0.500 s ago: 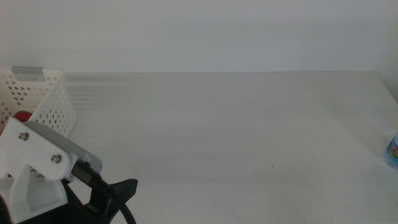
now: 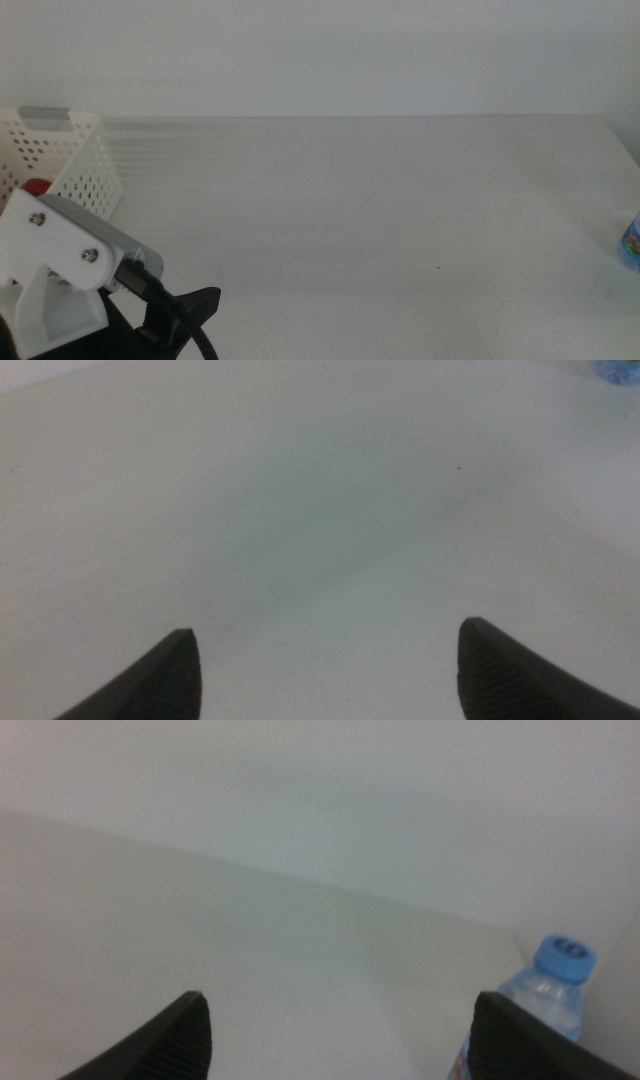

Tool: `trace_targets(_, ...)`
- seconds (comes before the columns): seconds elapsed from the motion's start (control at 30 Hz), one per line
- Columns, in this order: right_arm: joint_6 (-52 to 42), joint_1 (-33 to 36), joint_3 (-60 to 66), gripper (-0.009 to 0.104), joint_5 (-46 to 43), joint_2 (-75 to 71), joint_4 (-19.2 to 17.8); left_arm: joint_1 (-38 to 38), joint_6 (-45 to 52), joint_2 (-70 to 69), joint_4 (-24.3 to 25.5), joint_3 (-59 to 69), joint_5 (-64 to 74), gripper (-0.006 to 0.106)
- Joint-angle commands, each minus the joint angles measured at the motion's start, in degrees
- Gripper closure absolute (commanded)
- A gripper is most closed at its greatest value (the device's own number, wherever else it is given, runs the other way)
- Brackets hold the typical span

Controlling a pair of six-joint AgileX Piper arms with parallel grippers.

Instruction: Use arms to grab the bottles and put them into the dustbin to the left of the table.

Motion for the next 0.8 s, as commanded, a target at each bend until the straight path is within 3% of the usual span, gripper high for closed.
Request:
trace_targets(0.0,-0.3,-0.41,-2.27,0.028,-5.81,5.0,-0.22,-0.24,-0.14,-0.13,-0.23,-1.63,-4.02,0.021)
trace_targets(0.6,13.95,-0.41,-2.07,0.028,-16.59,27.7,2.73,-0.24,-0.14,-0.13,-0.23,-1.63,-4.02,0.021)
trace_targets(0.77,13.53,-1.49,4.65,0.028,-35.79,32.3,2.13,-0.24,-0.14,-0.13,-0.23,-1.63,-4.02,0.021)
